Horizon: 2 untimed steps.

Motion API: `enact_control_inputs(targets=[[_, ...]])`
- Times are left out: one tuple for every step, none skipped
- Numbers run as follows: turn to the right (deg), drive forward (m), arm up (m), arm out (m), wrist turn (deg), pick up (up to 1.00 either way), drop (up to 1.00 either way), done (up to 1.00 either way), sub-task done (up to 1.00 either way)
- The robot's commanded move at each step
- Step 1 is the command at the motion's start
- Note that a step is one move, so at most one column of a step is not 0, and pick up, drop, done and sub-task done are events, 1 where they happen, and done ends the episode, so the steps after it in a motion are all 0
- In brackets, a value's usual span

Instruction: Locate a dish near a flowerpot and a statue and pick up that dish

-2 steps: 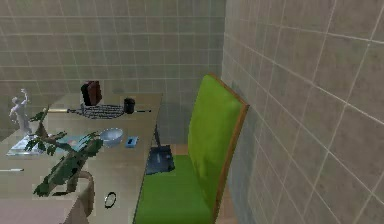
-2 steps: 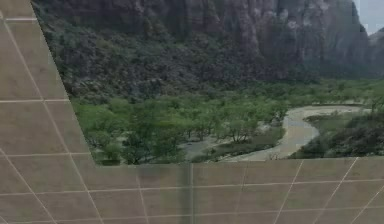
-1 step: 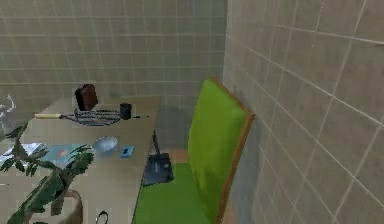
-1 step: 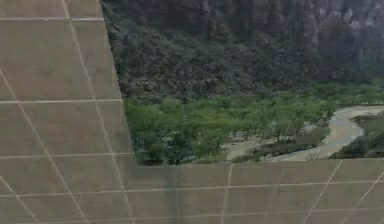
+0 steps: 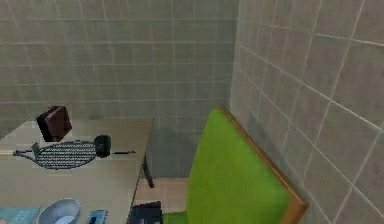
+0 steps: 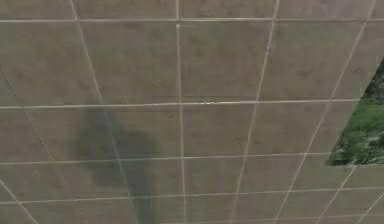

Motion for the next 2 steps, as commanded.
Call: enact_control_inputs(targets=[[-45.0,0.0,0.0,0.0,0.0,0.0,0.0,0.0,0.0],[-45.0,0.0,0.0,0.0,0.0,0.0,0.0,0.0,0.0]])
